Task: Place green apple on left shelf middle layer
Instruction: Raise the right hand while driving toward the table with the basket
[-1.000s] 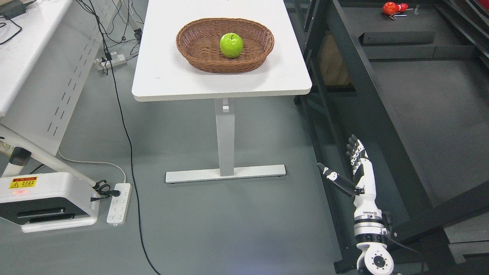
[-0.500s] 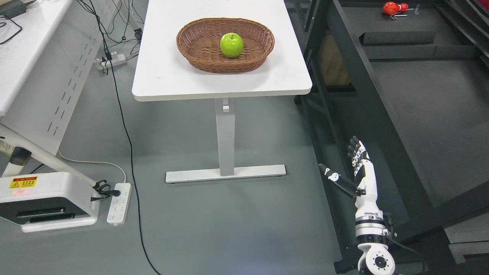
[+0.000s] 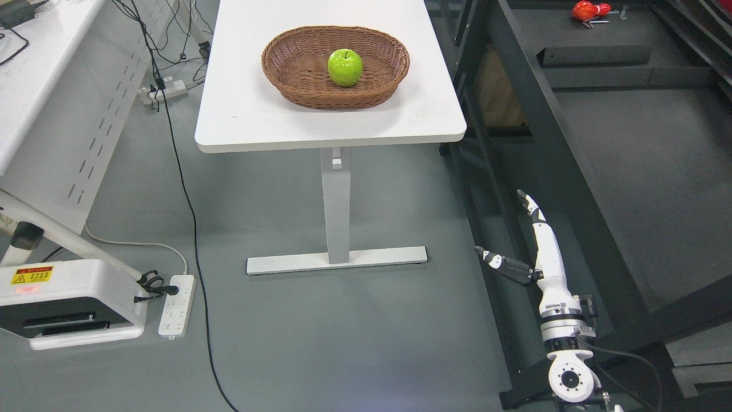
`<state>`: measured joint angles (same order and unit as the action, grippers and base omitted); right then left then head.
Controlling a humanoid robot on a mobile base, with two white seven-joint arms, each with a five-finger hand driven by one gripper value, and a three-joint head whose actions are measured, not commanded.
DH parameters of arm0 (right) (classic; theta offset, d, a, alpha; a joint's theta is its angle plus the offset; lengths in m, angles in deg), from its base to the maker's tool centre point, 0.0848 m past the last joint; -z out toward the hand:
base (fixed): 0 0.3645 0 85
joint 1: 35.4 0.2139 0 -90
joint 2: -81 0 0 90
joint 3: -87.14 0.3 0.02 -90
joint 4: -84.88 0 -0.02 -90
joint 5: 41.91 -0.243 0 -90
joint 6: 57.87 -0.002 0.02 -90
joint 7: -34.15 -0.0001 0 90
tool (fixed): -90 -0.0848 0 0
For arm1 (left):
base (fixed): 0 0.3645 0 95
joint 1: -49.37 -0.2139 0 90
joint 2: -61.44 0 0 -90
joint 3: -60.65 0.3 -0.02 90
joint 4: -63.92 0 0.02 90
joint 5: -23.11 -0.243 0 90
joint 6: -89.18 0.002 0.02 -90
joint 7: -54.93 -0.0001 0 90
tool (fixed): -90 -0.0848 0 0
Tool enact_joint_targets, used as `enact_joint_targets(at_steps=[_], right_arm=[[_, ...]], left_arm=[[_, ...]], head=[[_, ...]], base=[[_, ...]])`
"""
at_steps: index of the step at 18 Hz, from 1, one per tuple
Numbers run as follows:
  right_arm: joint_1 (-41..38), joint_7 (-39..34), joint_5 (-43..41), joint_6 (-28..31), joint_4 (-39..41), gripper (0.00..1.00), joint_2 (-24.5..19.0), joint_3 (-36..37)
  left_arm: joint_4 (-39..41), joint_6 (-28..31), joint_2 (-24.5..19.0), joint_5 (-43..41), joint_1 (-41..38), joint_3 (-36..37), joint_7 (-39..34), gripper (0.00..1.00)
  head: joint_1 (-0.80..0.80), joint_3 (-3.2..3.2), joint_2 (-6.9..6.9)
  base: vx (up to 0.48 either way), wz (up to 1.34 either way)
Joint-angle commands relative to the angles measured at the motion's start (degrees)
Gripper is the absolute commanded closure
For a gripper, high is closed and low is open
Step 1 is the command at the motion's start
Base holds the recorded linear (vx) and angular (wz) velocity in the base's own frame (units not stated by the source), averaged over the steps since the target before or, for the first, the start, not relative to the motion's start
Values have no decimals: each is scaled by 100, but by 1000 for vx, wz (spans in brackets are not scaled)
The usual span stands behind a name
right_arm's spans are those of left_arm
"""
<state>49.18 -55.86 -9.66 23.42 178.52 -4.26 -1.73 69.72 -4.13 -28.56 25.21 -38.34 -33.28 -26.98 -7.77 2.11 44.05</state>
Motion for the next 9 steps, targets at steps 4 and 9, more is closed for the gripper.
enact_joint_targets(at_steps=[4, 9], right_arm=[[-37, 151, 837, -210, 515, 0, 194, 28], [190, 125, 510, -501, 515, 0, -131, 2]], left_arm=[[0, -3, -100, 0, 0, -2, -1, 0], [0, 6, -100, 0, 0, -2, -1, 0]], head=[[0, 0, 0], [0, 0, 0]], base=[[48, -39], [89, -64]])
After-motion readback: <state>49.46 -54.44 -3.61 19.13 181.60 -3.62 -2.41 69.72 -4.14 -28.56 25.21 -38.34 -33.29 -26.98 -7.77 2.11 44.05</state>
